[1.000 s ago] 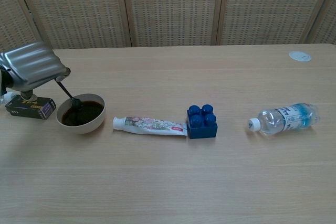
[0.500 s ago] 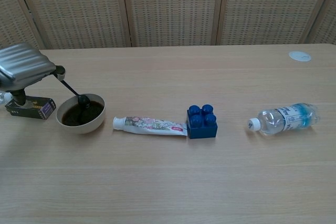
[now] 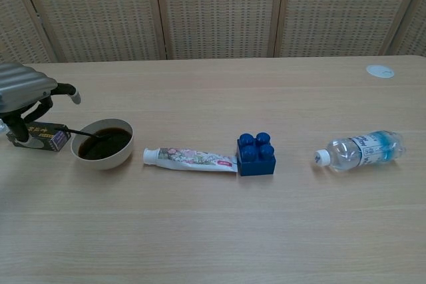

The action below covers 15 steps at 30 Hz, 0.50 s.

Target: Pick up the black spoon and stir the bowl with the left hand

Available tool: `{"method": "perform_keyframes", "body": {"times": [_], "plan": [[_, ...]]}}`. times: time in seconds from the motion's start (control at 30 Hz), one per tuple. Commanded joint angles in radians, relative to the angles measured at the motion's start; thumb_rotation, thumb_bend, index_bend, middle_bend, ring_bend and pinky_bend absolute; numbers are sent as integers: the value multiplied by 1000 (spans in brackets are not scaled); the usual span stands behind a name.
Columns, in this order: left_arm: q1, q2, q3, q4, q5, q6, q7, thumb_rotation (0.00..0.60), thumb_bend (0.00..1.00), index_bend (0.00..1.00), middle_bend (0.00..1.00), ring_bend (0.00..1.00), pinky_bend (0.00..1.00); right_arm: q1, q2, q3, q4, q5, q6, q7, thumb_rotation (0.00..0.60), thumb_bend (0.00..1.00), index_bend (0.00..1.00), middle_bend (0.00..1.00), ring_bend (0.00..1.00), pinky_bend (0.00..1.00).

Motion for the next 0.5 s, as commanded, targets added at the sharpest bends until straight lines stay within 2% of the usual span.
{"method": "perform_keyframes", "body": {"times": [0.03, 0.13, 0.27, 0.33, 0.5], "plan": [[25, 21, -5, -30, 36, 29, -100, 600, 137, 126, 616, 582, 754, 0, 0, 0, -1, 0, 0, 0, 600, 189, 222, 78, 0, 0], [49, 36, -16, -53, 60, 64, -189, 600, 137, 89, 519, 502, 732, 0, 1, 0, -1, 0, 1, 0, 600, 189, 222, 78, 0, 0], [93, 66, -13, -79, 109, 126, -304, 600, 137, 64, 367, 373, 636, 2, 2, 1, -3, -3, 1, -2, 600, 189, 222, 78, 0, 0], [115, 81, -7, -95, 127, 151, -350, 600, 136, 44, 297, 305, 567, 2, 3, 1, -4, -3, 1, -4, 600, 189, 221, 78, 0, 0], [187, 139, 18, -160, 170, 213, -502, 600, 135, 2, 86, 66, 294, 6, 4, 2, -9, -7, 0, -10, 600, 189, 222, 78, 0, 0]]}}
